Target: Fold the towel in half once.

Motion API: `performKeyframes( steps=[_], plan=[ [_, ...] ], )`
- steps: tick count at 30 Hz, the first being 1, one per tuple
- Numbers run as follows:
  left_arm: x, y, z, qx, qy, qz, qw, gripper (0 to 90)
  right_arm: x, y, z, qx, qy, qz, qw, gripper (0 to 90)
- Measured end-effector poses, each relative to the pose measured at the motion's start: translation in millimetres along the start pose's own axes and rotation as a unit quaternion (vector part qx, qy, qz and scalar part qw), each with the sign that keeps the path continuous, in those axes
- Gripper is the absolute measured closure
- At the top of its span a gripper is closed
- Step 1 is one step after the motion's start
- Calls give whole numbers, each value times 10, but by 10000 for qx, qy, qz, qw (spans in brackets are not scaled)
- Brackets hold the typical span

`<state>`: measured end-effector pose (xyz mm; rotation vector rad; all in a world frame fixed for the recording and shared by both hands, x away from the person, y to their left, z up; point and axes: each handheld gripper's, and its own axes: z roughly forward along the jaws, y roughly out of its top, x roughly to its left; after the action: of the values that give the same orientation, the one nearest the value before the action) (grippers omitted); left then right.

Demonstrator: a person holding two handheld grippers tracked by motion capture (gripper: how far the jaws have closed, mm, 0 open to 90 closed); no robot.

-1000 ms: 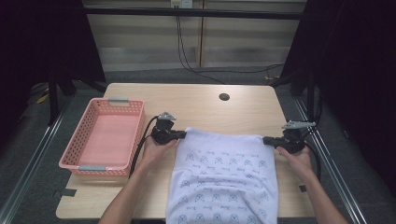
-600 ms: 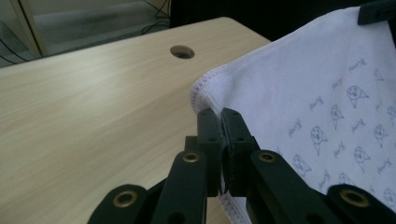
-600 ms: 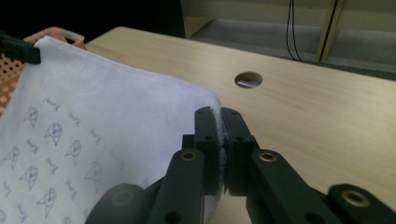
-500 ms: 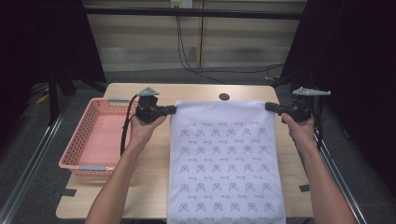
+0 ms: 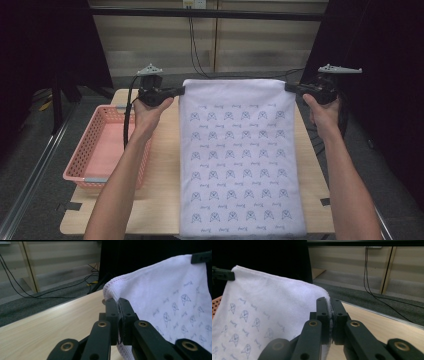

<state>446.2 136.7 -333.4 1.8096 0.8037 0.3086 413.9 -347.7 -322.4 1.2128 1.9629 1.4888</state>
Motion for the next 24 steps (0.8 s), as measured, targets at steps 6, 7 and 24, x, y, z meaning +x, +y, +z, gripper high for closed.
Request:
performKeyframes(
  steps=[6,7,24],
  plan=[
    [-148,-295,-55,219,-187,-37,9996,877,50,-298,-173,312,169,-54,9994,873],
    [-195,-345,-85,220,-235,-29,9995,877,81,-373,-235,340,223,-54,9992,873],
    [-1055,-1631,-770,1001,-951,-162,9903,873,837,-1721,-1131,1283,744,17,9889,873]
  ],
)
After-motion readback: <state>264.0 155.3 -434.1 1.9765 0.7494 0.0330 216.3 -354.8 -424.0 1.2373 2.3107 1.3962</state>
